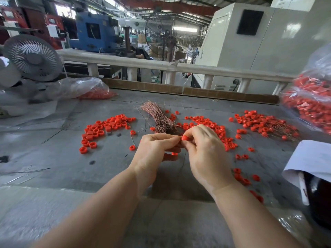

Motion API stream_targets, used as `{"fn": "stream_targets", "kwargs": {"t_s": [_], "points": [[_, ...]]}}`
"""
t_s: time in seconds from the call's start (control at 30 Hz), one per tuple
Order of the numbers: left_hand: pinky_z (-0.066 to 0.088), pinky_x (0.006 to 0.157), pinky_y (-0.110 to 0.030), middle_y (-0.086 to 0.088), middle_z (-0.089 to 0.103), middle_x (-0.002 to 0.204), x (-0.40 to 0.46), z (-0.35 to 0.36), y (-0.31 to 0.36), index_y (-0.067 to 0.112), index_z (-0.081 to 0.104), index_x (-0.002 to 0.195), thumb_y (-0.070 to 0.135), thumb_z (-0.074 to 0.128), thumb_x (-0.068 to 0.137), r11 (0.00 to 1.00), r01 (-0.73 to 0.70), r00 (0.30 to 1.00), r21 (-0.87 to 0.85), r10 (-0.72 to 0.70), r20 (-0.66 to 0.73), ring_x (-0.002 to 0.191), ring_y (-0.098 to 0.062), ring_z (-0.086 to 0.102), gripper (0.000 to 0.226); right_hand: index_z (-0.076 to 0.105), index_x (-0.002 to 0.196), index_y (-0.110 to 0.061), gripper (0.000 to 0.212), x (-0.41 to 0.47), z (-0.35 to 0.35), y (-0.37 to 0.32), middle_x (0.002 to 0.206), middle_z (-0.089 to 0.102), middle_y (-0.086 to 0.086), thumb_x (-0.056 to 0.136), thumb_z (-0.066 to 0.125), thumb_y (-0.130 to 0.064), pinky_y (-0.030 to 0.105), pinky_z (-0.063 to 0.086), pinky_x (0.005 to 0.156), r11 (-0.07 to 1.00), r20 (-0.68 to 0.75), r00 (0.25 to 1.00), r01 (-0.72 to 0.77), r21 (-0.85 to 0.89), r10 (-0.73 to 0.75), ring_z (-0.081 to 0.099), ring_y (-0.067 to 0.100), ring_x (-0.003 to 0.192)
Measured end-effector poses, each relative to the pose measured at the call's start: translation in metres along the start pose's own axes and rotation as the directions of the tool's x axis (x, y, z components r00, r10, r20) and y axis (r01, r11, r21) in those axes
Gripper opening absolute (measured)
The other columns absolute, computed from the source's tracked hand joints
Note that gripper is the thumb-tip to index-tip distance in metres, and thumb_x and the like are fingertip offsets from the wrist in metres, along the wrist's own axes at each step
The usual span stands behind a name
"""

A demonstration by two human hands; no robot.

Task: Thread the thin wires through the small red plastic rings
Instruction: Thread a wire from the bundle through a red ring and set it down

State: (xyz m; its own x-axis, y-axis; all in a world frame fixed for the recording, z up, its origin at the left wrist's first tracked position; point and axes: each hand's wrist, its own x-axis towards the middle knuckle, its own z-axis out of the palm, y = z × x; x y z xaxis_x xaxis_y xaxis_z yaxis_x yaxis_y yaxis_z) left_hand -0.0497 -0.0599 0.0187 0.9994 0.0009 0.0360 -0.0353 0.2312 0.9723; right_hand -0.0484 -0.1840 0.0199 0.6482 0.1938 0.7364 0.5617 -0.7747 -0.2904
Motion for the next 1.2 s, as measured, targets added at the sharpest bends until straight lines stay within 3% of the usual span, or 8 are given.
{"fn": "stream_targets", "kwargs": {"t_s": [0.17,0.47,0.67,0.93,1.2], "points": [[0.055,0.059,-0.022,-0.006,0.068,0.065,-0.0006,0.0029,-0.0007,0.008,0.072,0.078,0.001,0.064,0.081,0.997,-0.049,0.999,-0.054,0.049,0.013,0.061,-0.01,0.063,0.011,0.058,0.081,-0.016,0.011,0.0011,0.0002,0.0031,0.079,0.056,-0.006,0.086,0.063,-0.008,0.01,0.038,0.068,0.951,0.045,0.982,-0.187,0.248,0.181,0.051,0.01,0.075],[0.056,0.065,-0.02,-0.008,0.073,0.074,-0.0006,0.0027,-0.0018,0.007,0.071,0.082,0.007,0.065,0.074,0.989,-0.079,0.995,-0.124,0.087,0.053,0.07,-0.014,0.07,0.01,0.059,0.075,-0.026,0.019,0.0038,-0.0037,0.0027,0.072,0.062,-0.013,0.084,0.066,-0.01,0.01,0.045,0.063,0.829,0.115,0.951,-0.306,0.468,0.287,0.059,0.002,0.07],[0.055,0.062,-0.017,-0.008,0.073,0.075,0.0014,0.0012,-0.0019,0.007,0.071,0.081,0.006,0.062,0.076,0.984,-0.067,0.995,-0.166,0.078,0.065,0.071,-0.013,0.07,0.01,0.063,0.073,-0.021,0.019,0.0052,-0.0046,0.003,0.07,0.065,-0.008,0.081,0.067,-0.005,0.01,0.047,0.064,0.723,0.153,0.935,-0.345,0.598,0.32,0.059,-0.001,0.064],[0.056,0.064,-0.021,-0.003,0.067,0.074,-0.003,0.0057,-0.0027,0.01,0.063,0.082,0.004,0.057,0.088,0.962,-0.229,0.973,0.151,0.226,0.039,0.069,-0.011,0.066,0.01,0.066,0.072,-0.021,0.016,0.0048,-0.004,0.0076,0.062,0.066,-0.014,0.08,0.07,-0.008,0.007,0.045,0.061,0.703,0.184,0.93,-0.362,0.613,0.318,0.061,-0.004,0.064],[0.056,0.067,-0.021,-0.004,0.064,0.08,-0.0037,0.0048,-0.0021,0.012,0.06,0.084,0.003,0.053,0.091,0.926,-0.269,0.963,0.264,0.255,0.086,0.068,-0.008,0.064,0.013,0.065,0.07,-0.022,0.017,0.0036,-0.0027,0.0083,0.061,0.065,-0.012,0.079,0.071,-0.008,0.007,0.044,0.058,0.733,0.185,0.936,-0.349,0.583,0.299,0.06,-0.003,0.061]]}}
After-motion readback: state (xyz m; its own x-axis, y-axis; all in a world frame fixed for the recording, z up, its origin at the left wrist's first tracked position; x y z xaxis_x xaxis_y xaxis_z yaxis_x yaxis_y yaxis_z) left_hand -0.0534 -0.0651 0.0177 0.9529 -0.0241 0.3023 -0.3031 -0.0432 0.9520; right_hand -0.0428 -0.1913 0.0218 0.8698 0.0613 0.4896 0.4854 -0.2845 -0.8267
